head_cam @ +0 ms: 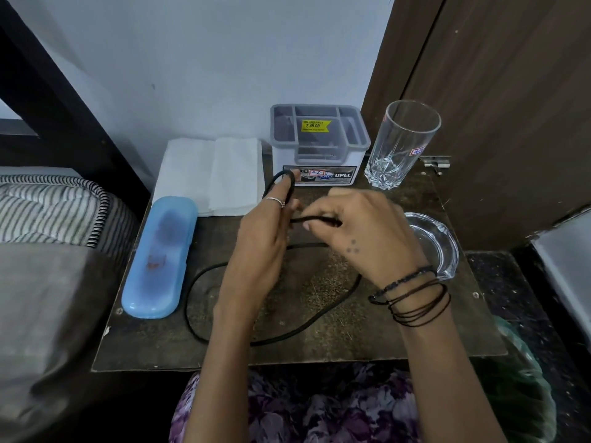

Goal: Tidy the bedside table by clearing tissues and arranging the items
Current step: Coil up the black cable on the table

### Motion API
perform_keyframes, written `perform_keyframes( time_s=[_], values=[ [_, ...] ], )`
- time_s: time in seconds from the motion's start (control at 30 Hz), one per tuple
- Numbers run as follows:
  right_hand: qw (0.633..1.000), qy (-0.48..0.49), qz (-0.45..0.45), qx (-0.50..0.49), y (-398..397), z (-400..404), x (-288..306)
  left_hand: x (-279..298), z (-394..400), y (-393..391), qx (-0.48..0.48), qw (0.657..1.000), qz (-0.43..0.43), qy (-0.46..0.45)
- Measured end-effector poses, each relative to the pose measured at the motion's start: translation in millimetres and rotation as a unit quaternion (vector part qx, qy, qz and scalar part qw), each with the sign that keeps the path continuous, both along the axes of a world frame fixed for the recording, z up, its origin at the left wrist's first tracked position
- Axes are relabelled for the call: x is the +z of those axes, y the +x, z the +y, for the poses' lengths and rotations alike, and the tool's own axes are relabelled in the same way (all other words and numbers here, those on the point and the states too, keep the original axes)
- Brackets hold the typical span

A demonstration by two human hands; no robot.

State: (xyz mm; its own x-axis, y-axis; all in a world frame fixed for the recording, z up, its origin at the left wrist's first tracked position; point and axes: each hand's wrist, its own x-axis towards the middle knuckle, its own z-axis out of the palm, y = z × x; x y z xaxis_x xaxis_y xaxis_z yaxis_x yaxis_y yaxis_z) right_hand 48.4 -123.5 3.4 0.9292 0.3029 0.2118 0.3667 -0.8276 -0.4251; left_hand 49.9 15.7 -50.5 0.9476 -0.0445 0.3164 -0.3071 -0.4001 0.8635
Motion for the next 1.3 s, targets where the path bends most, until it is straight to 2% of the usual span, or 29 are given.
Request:
perform_keyframes(
  time_s=[0.17, 0.3, 0.37, 0.47, 0.53, 0.6, 0.67, 0.8, 0.9, 0.97, 1.0, 1.07, 1.13, 1.2, 1.3],
  values=[
    [0.991, 0.029, -0.127, -0.026, 0, -4, 5, 4, 7, -1, -0.053, 0.998, -0.007, 0.019],
    [0.990, 0.054, -0.130, -0.002, 2, -6, 3, 1, 9, 2, -0.027, 0.997, -0.047, 0.053],
    [0.992, 0.067, -0.109, -0.001, 5, -11, 0, 1, 8, 0, 0.017, 1.000, -0.024, -0.006],
    [0.987, 0.116, -0.113, -0.020, 7, -11, -6, 5, 2, 0, 0.056, 0.975, 0.062, -0.206],
    [0.984, 0.127, -0.116, -0.033, 8, -6, -14, 8, 1, 4, 0.042, 0.922, 0.132, -0.363],
    [0.984, 0.144, -0.099, -0.036, 9, 0, -25, 10, 1, 6, -0.030, 0.842, 0.184, -0.506],
    [0.983, 0.175, -0.063, -0.014, 9, 6, -36, 12, 2, 5, -0.098, 0.762, 0.186, -0.612],
    [0.967, 0.255, 0.016, 0.006, 8, 20, -54, 12, 1, 4, -0.098, 0.658, 0.164, -0.729],
    [0.957, 0.287, 0.017, 0.018, 8, 28, -61, 17, 3, 2, -0.086, 0.579, 0.136, -0.799],
    [0.930, 0.361, 0.056, 0.039, 9, 29, -62, 15, 10, 3, -0.055, 0.541, 0.126, -0.830],
    [0.908, 0.406, 0.088, 0.048, 10, 29, -62, 11, 13, 5, -0.011, 0.541, 0.142, -0.829],
    [0.863, 0.480, 0.144, 0.066, 10, 27, -61, 6, 20, 7, 0.052, 0.562, 0.182, -0.805],
    [0.833, 0.524, 0.165, 0.068, 10, 23, -61, 2, 22, 7, 0.069, 0.587, 0.192, -0.784],
    [0.826, 0.543, 0.145, 0.037, 13, 19, -60, 3, 21, 5, 0.052, 0.620, 0.213, -0.753],
    [0.853, 0.510, 0.089, -0.064, 16, 15, -62, 3, 21, 4, 0.001, 0.651, 0.238, -0.721]
  ],
)
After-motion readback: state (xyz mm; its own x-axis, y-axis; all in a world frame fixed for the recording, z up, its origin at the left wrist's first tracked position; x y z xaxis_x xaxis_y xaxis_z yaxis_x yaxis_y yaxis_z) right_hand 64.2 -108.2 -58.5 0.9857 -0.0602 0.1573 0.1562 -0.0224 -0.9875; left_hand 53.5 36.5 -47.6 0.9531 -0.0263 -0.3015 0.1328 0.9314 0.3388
